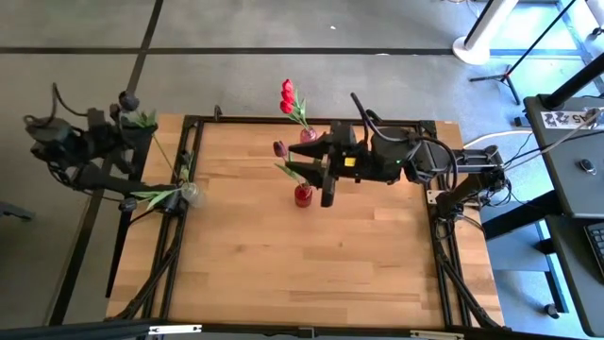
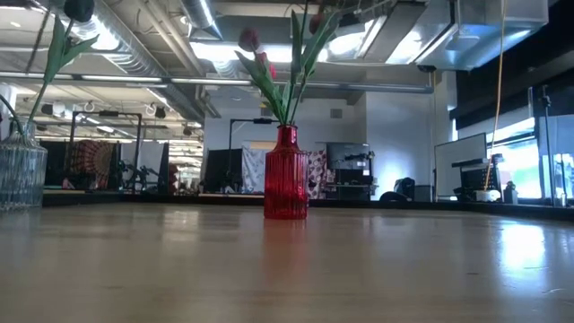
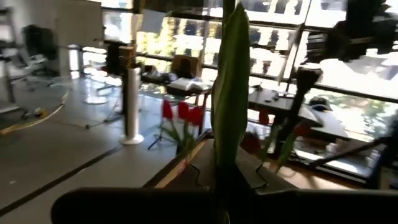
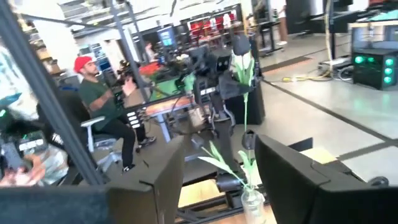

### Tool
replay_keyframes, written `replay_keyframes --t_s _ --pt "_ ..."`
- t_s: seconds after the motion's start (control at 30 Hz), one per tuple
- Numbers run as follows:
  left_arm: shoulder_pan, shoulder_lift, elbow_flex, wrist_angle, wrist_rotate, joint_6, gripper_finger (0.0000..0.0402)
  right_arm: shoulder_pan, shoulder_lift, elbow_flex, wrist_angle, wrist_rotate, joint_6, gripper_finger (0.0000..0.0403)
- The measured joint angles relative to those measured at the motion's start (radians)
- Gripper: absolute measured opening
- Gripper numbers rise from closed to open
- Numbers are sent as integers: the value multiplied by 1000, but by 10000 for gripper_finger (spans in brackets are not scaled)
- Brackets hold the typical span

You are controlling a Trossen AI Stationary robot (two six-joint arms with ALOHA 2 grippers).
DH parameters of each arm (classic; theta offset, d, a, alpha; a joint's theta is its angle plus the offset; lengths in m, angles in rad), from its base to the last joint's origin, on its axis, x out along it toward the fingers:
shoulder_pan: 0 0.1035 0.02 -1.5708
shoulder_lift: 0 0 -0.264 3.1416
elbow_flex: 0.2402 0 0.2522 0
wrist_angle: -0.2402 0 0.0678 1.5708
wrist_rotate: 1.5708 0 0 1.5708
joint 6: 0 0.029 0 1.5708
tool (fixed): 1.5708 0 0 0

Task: Sort flowers into vase by color
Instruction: Put the black flower into the transparent vase

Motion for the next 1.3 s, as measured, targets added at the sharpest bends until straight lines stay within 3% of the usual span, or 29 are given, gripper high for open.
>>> replay_keyframes --t_s 0.1,0.37,0.53,0.7,0.9,1.0,1.3 --pt "0 -29 -70 0 -113 -56 6 0 0 0 3 29 12 193" --pt "0 -39 -244 -11 -302 -216 8 0 -1 0 37 51 11 193" --pt "0 -39 -287 -54 -437 -325 8 1 -1 0 37 39 13 193" --pt "0 -39 -276 -64 -406 -411 8 1 -1 0 34 34 14 193" --pt "0 -36 -186 -102 -386 -345 9 0 -1 0 19 34 14 193" --pt "0 -37 -151 -136 -390 -391 9 0 -1 0 20 34 14 193" --pt "37 -36 -247 -239 -365 -531 9 1 -1 0 -3 15 34 193"
